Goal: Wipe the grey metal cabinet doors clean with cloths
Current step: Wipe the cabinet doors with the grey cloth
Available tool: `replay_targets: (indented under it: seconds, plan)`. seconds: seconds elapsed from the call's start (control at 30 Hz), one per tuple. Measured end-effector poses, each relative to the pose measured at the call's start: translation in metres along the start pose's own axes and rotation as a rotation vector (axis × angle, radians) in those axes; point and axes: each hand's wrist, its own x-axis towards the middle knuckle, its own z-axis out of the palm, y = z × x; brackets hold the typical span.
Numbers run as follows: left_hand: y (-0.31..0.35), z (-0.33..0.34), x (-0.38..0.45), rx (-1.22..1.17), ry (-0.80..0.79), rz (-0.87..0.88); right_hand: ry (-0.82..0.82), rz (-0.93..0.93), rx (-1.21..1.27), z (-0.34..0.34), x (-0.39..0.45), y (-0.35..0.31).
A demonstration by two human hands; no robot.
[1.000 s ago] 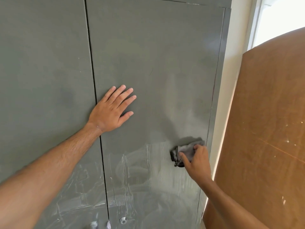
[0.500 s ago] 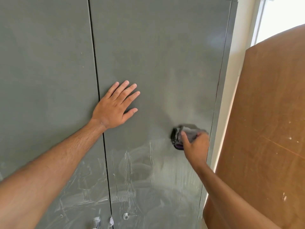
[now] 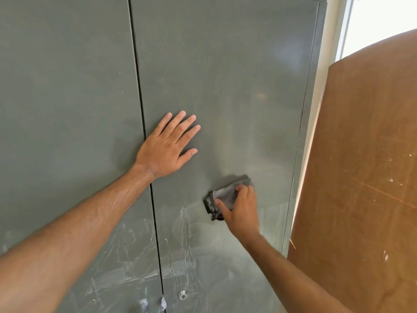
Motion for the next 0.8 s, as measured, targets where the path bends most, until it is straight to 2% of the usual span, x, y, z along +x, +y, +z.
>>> replay_targets:
  seconds: [0.03, 0.1, 0.2, 0.27, 0.37, 0.43, 0.5, 0.6, 0.7, 0.8]
  plan:
    - [-0.001, 0.0, 0.0, -0.008, -0.005, 0.005, -0.054, -0.032, -0.059, 0.004, -0.008, 0.009]
    - [-0.002, -0.001, -0.002, -0.021, -0.014, 0.012, -0.078, 0.056, -0.067, -0.004, -0.01, 0.024]
    - [-0.002, 0.0, -0.001, -0.04, -0.023, 0.016, 0.046, 0.225, 0.095, -0.019, 0.001, 0.015]
    - [-0.003, 0.0, -0.002, -0.06, -0.021, 0.022, 0.066, 0.156, 0.105, -0.018, -0.003, 0.005]
    - [-0.001, -0.004, 0.0, -0.127, -0.012, -0.004, -0.104, -0.015, -0.03, -0.027, -0.014, 0.017]
    - [0.008, -0.011, 0.003, -0.263, 0.012, -0.076, -0.202, -0.054, -0.19, -0.037, -0.008, 0.028]
    - [0.03, -0.017, 0.002, -0.379, 0.07, -0.099, -0.191, -0.052, -0.295, -0.043, 0.001, 0.028]
    - [0.068, -0.022, -0.012, -0.545, 0.091, -0.021, -0.124, -0.128, -0.413, -0.048, 0.007, 0.026]
    - [0.096, -0.022, -0.034, -0.726, -0.082, -0.02, -0.044, -0.185, -0.457, -0.058, -0.001, 0.034]
    - [0.12, -0.019, -0.058, -0.898, -0.364, -0.106, -0.104, -0.16, -0.394, -0.072, -0.009, 0.032]
